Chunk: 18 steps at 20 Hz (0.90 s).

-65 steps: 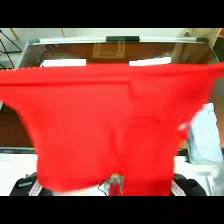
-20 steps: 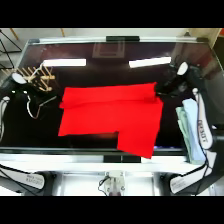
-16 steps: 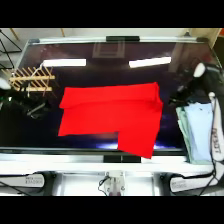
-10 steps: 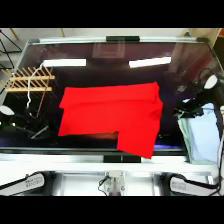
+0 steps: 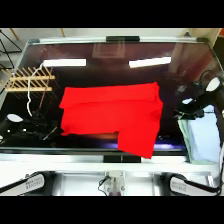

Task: Fold the shirts.

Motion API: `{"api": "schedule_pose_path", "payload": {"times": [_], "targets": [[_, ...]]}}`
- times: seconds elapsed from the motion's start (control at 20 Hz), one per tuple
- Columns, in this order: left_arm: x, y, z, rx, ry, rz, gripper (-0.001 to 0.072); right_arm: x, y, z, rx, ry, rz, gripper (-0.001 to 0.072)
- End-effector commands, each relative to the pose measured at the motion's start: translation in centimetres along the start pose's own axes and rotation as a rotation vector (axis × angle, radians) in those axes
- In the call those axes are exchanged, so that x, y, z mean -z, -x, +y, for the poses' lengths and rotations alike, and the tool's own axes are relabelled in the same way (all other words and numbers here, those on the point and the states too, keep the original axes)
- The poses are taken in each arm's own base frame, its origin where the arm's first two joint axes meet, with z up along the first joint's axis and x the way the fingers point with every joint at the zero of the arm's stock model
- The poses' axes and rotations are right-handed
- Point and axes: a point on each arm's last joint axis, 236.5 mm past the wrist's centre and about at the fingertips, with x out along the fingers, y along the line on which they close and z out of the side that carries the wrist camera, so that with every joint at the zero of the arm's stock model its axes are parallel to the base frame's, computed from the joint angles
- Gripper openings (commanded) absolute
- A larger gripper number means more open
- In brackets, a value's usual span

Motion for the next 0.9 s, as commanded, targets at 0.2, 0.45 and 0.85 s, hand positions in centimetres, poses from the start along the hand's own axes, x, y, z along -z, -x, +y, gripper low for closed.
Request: {"api": "schedule_pose_path", "payload": {"times": [0.2,0.45,0.85], "targets": [[-0.6,-0.2,-1.0,0.009,0.010,-0.038,0.0031,2.6,-1.3,2.0,-0.093,0.041,0.052,0.0446],[-0.9,0.9,-1.7,0.013,-0.021,-0.081,0.0031,9.0,-8.0,3.1,-0.177,0.036,0.100,0.0448],[-0.5,1.3,-2.2,0.022,-0.033,-0.073,0.0031,9.8,-11.2,6.6,-0.306,-0.008,0.055,0.0436]]}}
